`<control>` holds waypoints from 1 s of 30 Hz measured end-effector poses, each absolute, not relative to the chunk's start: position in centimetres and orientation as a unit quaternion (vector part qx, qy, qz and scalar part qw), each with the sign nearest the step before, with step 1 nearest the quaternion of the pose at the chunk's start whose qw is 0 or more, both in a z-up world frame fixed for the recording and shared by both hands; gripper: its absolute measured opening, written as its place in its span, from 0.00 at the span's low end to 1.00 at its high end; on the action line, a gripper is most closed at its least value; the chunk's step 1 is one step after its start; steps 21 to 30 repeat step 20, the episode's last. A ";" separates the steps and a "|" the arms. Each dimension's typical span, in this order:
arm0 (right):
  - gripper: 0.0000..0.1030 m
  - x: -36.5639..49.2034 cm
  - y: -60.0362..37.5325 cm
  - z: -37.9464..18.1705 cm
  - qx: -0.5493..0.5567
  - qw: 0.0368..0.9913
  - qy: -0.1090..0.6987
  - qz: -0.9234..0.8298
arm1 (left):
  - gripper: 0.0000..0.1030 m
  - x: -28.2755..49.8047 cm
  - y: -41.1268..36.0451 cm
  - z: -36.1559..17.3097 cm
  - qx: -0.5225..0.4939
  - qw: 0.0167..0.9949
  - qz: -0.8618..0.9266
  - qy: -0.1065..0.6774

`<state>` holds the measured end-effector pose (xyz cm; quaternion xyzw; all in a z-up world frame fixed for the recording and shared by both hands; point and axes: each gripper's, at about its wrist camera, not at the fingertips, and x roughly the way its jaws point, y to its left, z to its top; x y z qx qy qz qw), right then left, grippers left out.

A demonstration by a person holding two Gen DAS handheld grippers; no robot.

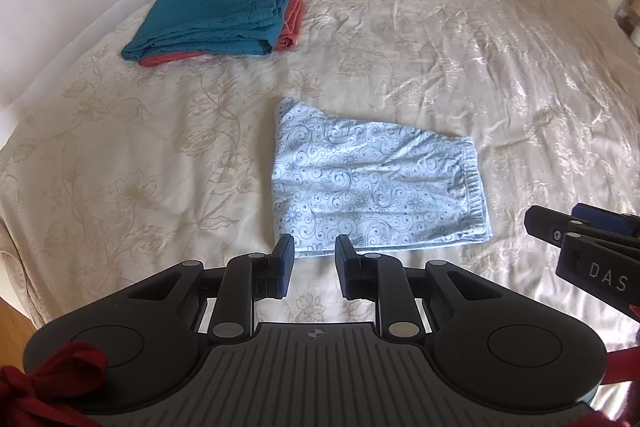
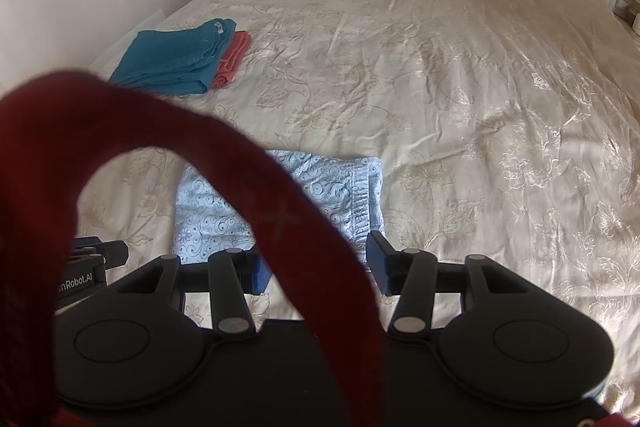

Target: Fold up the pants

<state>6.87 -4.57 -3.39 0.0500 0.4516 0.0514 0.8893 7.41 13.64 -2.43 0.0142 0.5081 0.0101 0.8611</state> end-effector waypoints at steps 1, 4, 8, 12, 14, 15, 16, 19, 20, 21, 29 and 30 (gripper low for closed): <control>0.54 6.9 -4.6 -3.4 0.050 0.889 0.451 0.051 | 0.22 7.4 13.6 -2.4 0.015 0.861 0.012 0.508; 0.54 6.9 -4.5 -3.4 0.050 0.890 0.451 0.051 | 0.22 7.4 13.6 -2.3 0.015 0.862 0.012 0.506; 0.54 6.9 -4.5 -3.4 0.050 0.890 0.451 0.050 | 0.22 7.5 13.5 -2.3 0.018 0.863 0.008 0.504; 0.54 6.9 -4.6 -3.5 0.050 0.889 0.452 0.051 | 0.22 7.3 13.5 -2.1 0.008 0.867 0.005 0.498; 0.54 7.0 -4.6 -3.5 0.049 0.889 0.453 0.051 | 0.22 7.2 13.5 -2.0 0.005 0.871 0.005 0.491; 0.54 7.0 -4.7 -3.6 0.048 0.889 0.453 0.052 | 0.22 7.2 13.4 -1.9 0.007 0.873 0.005 0.487; 0.54 7.0 -4.7 -3.6 0.048 0.889 0.453 0.051 | 0.22 7.2 13.3 -1.9 0.010 0.875 0.007 0.484; 0.54 7.0 -4.8 -3.7 0.047 0.888 0.454 0.052 | 0.22 7.3 13.1 -1.9 0.015 0.876 0.007 0.482; 0.54 7.0 -4.8 -3.7 0.047 0.888 0.454 0.052 | 0.22 7.3 13.1 -1.9 0.014 0.875 0.005 0.484; 0.54 7.0 -4.8 -3.7 0.047 0.888 0.454 0.052 | 0.22 7.3 13.1 -1.9 0.014 0.875 0.005 0.484; 0.54 7.0 -4.8 -3.7 0.047 0.888 0.454 0.052 | 0.22 7.3 13.1 -1.9 0.014 0.875 0.005 0.484; 0.54 7.0 -4.8 -3.7 0.047 0.888 0.454 0.052 | 0.22 7.3 13.1 -1.9 0.014 0.875 0.005 0.484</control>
